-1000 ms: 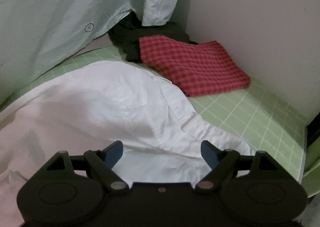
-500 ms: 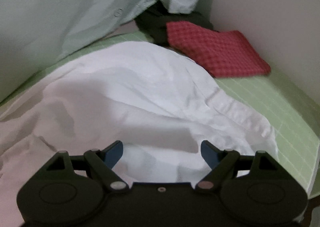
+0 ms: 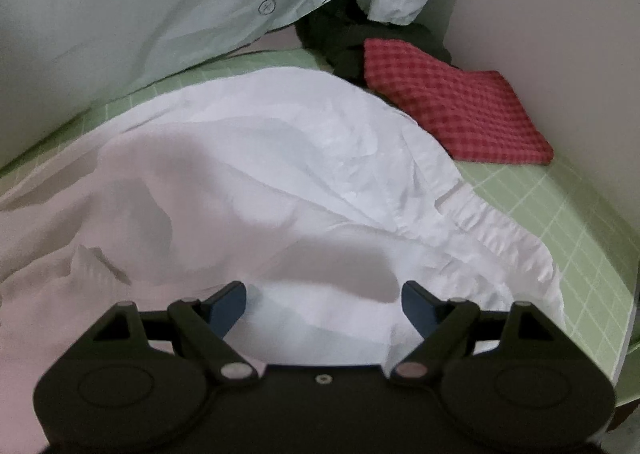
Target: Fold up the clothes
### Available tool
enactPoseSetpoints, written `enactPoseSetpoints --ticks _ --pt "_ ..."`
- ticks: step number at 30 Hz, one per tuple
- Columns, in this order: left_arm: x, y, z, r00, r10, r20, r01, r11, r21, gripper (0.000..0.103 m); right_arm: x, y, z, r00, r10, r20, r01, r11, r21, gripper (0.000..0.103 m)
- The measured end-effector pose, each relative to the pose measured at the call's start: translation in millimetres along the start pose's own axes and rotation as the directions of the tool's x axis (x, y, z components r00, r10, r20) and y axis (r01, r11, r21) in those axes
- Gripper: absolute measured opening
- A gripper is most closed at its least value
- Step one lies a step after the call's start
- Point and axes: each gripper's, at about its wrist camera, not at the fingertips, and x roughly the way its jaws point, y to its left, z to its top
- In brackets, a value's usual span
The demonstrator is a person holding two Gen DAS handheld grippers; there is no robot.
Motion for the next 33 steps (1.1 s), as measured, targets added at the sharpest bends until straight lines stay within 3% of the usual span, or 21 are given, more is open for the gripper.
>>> enactPoseSetpoints --ticks 1,3,6,9,12,15,16,18,19,22,23,24,26,28,29,31,33 --pt "-0.3 -3.1 1.5 1.000 0.006 0.010 -0.006 1.000 0.013 0.049 0.2 2.2 -0.8 1.000 -0.001 -0.003 0.001 1.000 -0.006 0.085" --pt "-0.4 -10.0 6.8 0.999 0.024 0.032 -0.025 0.999 0.048 0.016 0.9 6.0 -1.8 1.000 -0.003 -0.006 0.003 1.000 -0.020 0.085" --pt "-1.5 -24.2 19.3 0.998 -0.003 0.064 -0.003 0.997 0.080 0.001 2.6 10.2 -1.3 1.000 -0.006 -0.013 0.005 0.999 -0.034 0.085" --pt "1.8 -55.8 41.0 0.993 -0.047 0.111 0.034 0.992 0.118 0.001 4.3 12.1 1.1 1.000 -0.007 -0.013 0.006 0.999 -0.038 0.085" --pt "-1.5 -103.6 67.9 0.975 -0.142 0.169 0.112 0.978 0.173 0.000 5.2 11.9 4.0 1.000 -0.010 -0.004 0.010 0.999 -0.038 0.085" --pt "-26.9 -152.3 89.8 0.933 -0.272 0.235 0.217 0.947 0.236 0.000 3.8 9.0 7.7 1.000 -0.016 0.013 0.017 0.999 -0.030 0.085" --pt "-42.2 -166.3 94.1 0.911 -0.321 0.259 0.254 0.931 0.261 0.000 3.3 7.9 8.9 1.000 -0.020 0.017 0.020 0.999 -0.025 0.085" --pt "-81.8 -184.7 95.0 0.846 -0.436 0.305 0.343 0.885 0.314 0.000 2.1 3.9 10.5 0.999 -0.028 0.023 0.028 1.000 -0.012 0.085" --pt "-96.2 -185.1 91.6 0.826 -0.458 0.329 0.355 0.876 0.328 0.000 1.5 1.6 10.8 0.999 -0.031 0.025 0.031 1.000 -0.004 0.085" --pt "-128.8 -172.3 76.0 0.790 -0.459 0.406 0.334 0.878 0.343 0.001 0.8 -3.9 8.9 0.999 -0.036 0.022 0.036 0.999 0.016 0.085" --pt "-129.7 -160.6 70.9 0.802 -0.423 0.422 0.300 0.896 0.328 0.001 0.9 -5.1 7.2 0.999 -0.036 0.018 0.036 0.999 0.021 0.085" --pt "-124.7 -144.6 65.8 0.825 -0.365 0.432 0.251 0.921 0.300 0.001 1.1 -6.4 5.5 0.999 -0.035 0.014 0.035 0.999 0.026 0.085" --pt "-99.5 -105.5 59.5 0.887 -0.206 0.414 0.124 0.969 0.216 0.002 2.2 -7.0 2.7 1.000 -0.031 0.006 0.031 0.999 0.029 0.085" --pt "-66.7 -63.1 54.2 0.939 -0.025 0.344 -0.011 0.994 0.104 0.005 3.5 -6.4 0.9 1.000 -0.025 -0.002 0.025 0.999 0.029 0.085" --pt "-50.4 -42.1 51.4 0.952 0.064 0.300 -0.083 0.995 0.051 0.007 4.2 -5.2 1.4 1.000 -0.020 -0.005 0.020 0.999 0.026 0.085" --pt "-34.8 -10.4 43.3 0.961 0.157 0.227 -0.154 0.988 -0.027 0.010 5.4 -2.5 2.7 1.000 -0.011 -0.009 0.012 1.000 0.017 0.085" --pt "-33.3 6.1 32.3 0.967 0.155 0.200 -0.144 0.987 -0.068 0.019 4.3 2.1 4.9 1.000 -0.004 -0.005 0.004 1.000 -0.001 0.085"
